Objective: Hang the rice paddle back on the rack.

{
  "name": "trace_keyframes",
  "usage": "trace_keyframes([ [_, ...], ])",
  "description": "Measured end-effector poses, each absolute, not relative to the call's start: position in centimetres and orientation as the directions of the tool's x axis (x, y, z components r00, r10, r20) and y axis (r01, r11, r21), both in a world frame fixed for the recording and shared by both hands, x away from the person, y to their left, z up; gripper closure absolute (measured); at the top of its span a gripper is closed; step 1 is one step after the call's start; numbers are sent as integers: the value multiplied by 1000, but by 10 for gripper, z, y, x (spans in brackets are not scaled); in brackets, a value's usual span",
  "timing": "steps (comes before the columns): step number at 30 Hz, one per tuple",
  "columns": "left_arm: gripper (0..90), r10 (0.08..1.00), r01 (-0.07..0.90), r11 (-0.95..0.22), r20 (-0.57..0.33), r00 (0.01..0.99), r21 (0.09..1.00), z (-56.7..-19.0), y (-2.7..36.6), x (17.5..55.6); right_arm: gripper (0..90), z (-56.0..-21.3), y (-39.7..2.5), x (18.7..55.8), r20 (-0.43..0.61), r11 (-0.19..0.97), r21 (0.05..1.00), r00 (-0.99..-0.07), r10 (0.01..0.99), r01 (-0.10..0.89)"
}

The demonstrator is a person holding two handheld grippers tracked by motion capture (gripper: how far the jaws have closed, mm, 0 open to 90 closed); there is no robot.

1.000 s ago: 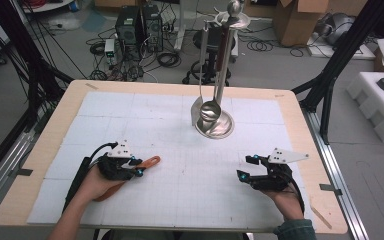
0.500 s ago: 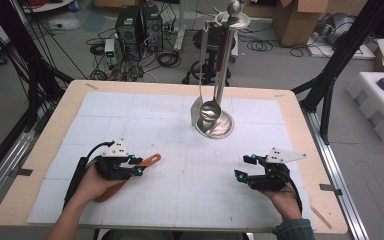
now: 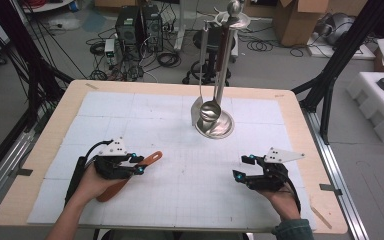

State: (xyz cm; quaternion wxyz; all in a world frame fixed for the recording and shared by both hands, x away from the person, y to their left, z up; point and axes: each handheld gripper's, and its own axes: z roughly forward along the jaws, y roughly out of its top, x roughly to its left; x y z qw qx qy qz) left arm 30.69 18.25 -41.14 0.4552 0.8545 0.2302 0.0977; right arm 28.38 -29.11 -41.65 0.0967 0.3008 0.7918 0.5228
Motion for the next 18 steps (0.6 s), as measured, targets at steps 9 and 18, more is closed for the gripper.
trace_keyframes([
  [9,653,470,291,-469,-44,882,834,-406,180,306,316,-413,-287,286,176,259,889,-804,568,377],
  [18,652,454,279,-470,-42,890,838,-402,176,306,315,-409,-275,289,182,257,890,-812,554,375],
])
